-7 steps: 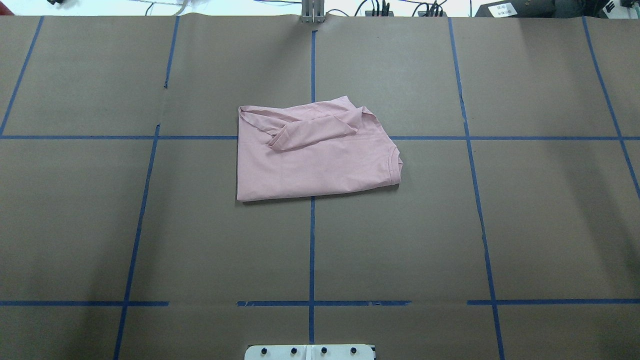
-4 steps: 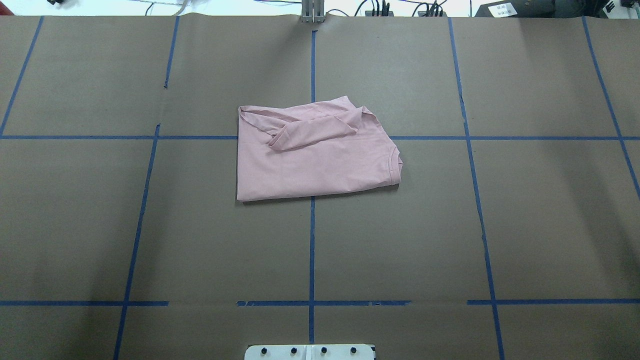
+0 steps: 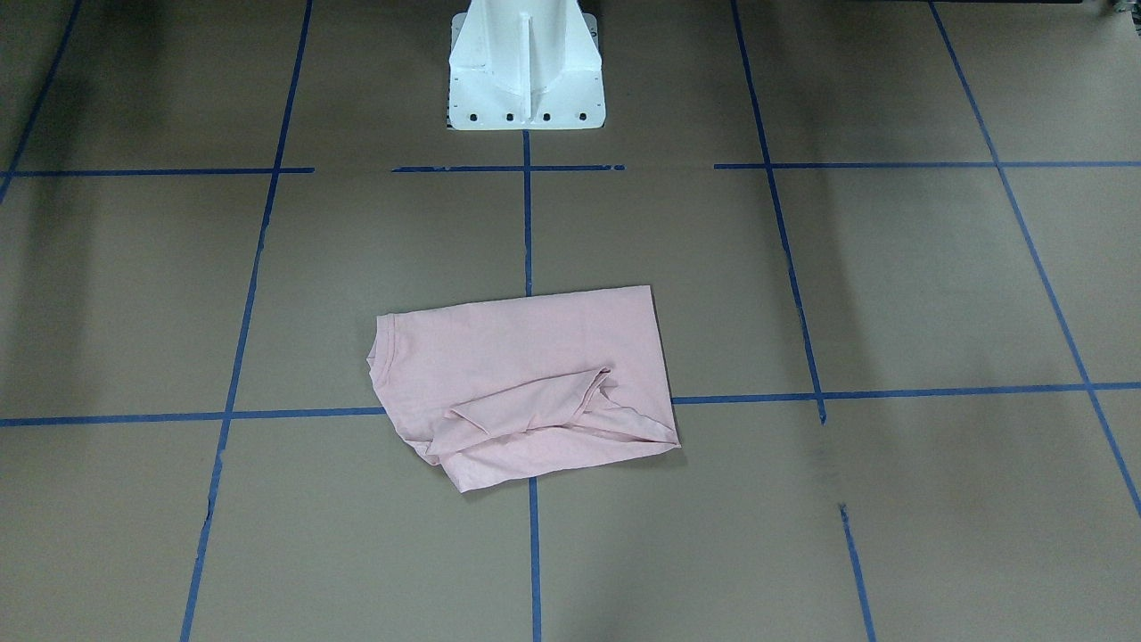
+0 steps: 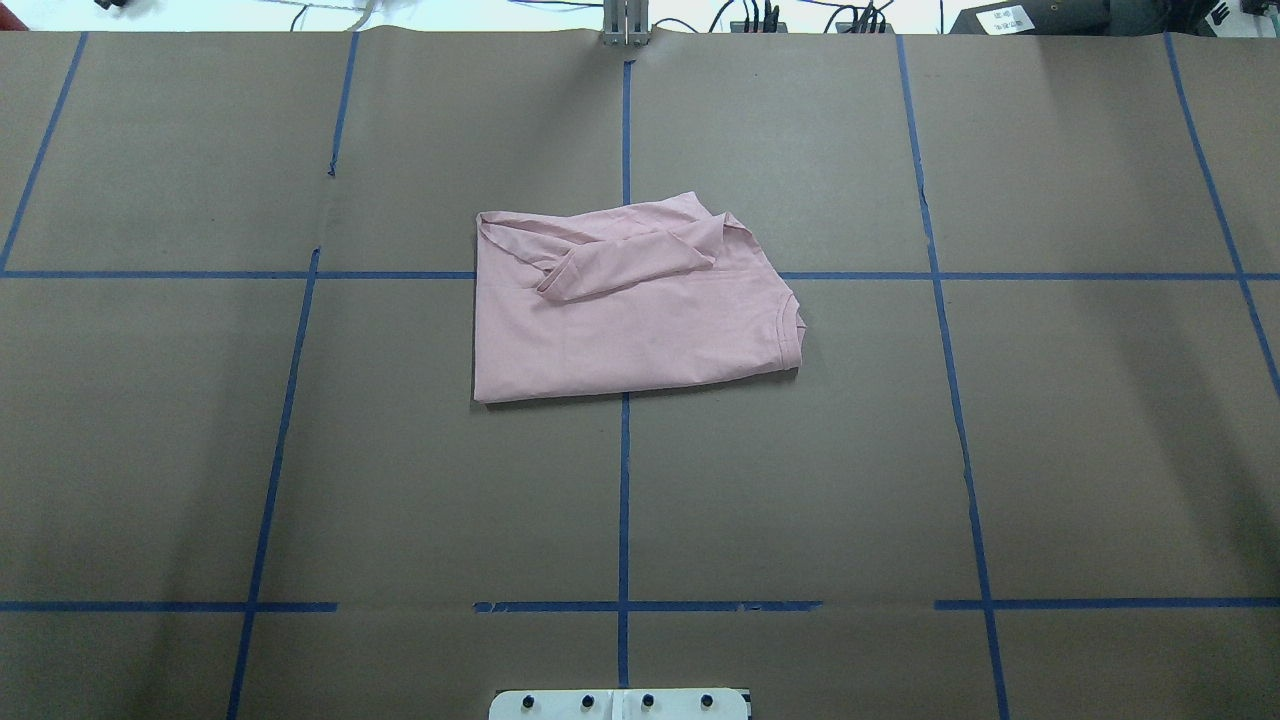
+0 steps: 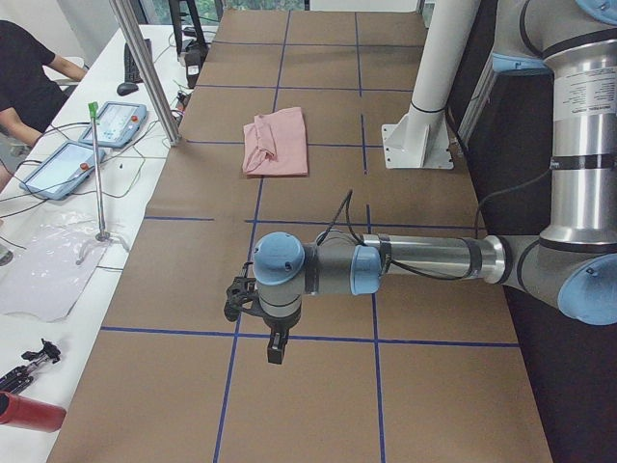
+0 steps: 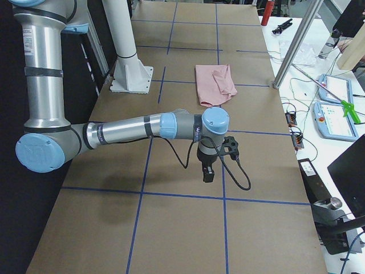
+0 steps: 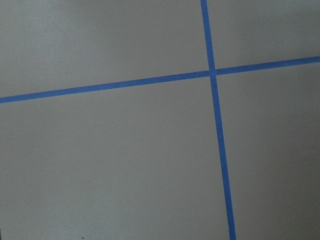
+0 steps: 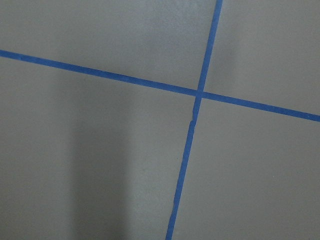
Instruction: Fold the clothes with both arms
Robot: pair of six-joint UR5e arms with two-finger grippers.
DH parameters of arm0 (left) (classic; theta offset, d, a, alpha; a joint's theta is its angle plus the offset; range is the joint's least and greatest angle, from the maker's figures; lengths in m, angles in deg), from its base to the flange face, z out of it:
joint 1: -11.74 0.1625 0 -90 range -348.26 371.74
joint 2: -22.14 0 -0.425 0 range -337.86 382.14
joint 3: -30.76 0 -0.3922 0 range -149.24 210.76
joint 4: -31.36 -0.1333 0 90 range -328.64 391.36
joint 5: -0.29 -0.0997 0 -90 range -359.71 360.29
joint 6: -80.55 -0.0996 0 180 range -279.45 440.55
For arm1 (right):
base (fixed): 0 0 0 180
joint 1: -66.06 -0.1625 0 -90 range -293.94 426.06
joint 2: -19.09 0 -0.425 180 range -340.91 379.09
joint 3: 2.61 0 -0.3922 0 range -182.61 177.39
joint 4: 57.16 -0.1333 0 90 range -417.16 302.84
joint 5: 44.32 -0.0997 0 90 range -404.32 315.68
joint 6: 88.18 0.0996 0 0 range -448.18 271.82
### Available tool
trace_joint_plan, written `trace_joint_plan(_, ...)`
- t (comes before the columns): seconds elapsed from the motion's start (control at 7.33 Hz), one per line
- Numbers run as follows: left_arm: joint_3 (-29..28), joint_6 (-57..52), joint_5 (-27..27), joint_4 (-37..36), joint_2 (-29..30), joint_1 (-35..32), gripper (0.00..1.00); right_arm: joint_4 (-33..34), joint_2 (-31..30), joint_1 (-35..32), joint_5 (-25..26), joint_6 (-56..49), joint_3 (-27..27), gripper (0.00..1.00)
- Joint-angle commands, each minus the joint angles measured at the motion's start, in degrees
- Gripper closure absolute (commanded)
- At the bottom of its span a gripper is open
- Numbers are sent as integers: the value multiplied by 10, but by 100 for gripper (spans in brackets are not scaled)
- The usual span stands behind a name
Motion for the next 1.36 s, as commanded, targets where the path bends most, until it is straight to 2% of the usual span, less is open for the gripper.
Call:
trace_joint_plan(0.0, 4, 0, 0, 2, 3, 0, 0, 1, -2, 0, -4, 2, 1, 0)
trace_joint_plan(0.27, 7, 0, 0, 2, 5, 0, 0, 5, -3, 0, -31, 3, 7, 0)
trace_joint_plan(1.23, 6, -1, 1, 17, 4, 0, 0, 3, -10, 0, -33, 2, 7, 0)
